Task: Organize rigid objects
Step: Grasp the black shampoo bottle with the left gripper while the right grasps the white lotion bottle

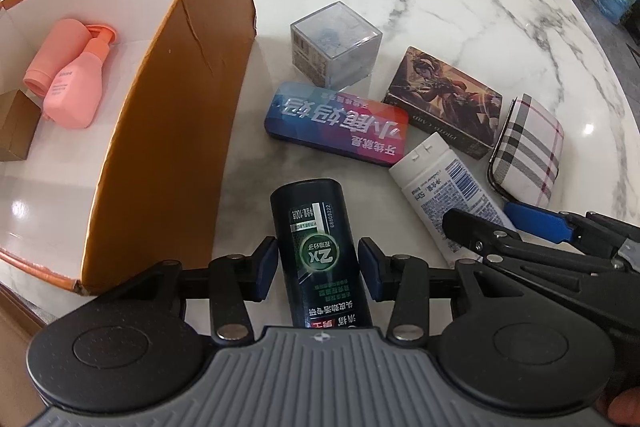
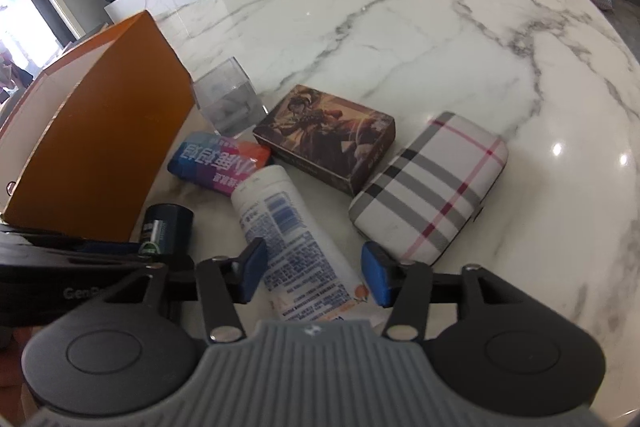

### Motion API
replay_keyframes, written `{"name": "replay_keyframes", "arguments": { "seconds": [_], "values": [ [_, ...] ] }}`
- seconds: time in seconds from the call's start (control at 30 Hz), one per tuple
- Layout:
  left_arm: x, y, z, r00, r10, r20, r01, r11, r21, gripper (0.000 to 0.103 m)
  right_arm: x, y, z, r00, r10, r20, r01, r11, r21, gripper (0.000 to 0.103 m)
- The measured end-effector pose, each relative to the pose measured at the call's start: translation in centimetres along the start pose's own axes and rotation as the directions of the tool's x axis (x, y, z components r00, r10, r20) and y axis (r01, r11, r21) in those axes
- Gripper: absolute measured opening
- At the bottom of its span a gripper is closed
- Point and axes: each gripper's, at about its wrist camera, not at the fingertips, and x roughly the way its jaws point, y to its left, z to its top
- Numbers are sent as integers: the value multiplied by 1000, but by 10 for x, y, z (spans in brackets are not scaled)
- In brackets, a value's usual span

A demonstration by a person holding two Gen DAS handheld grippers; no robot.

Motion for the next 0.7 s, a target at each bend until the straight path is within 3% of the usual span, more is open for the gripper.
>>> {"name": "replay_keyframes", "arguments": {
  "seconds": [0.2, 0.3, 0.33, 0.43, 0.5, 0.57, 0.6, 0.63, 0.7],
  "values": [
    [1, 0, -5, 999, -14, 31, 13, 999, 34, 50, 1, 4, -2, 999, 12, -32, -13, 1000, -22, 53],
    [1, -1, -10, 999, -18, 39, 15, 998, 62, 50, -2, 6, -5, 998, 27, -56, -29, 999, -29, 41],
    [1, -1, -11, 999, -21, 37, 18, 997, 68, 50, -3, 7, -7, 997, 25, -67, -27, 999, -27, 30],
    [6, 3, -16, 999, -36, 3, 35, 998, 57, 51, -6, 5, -13, 993, 44, -107, -43, 999, 8, 18],
    [6, 6, -18, 999, -51, 3, 51, 997, 50, 54, -8, 5, -16, 992, 50, -118, -48, 999, 19, 17],
    [5, 11, -20, 999, -46, -13, 46, 998, 31, 68, -12, 5, -17, 994, 54, -95, -52, 998, 26, 20],
    [3, 13, -21, 999, -39, -14, 40, 999, 22, 68, -14, 4, -16, 996, 44, -74, -42, 998, 38, 33],
    [2, 15, -22, 999, -39, -12, 39, 999, 21, 69, -17, 2, -15, 998, 31, -51, -27, 998, 64, 54],
    [1, 16, -24, 999, -31, -16, 31, 999, 35, 69, -19, -5, -10, 999, 33, -6, -32, 991, 129, 67]
  ]
}}
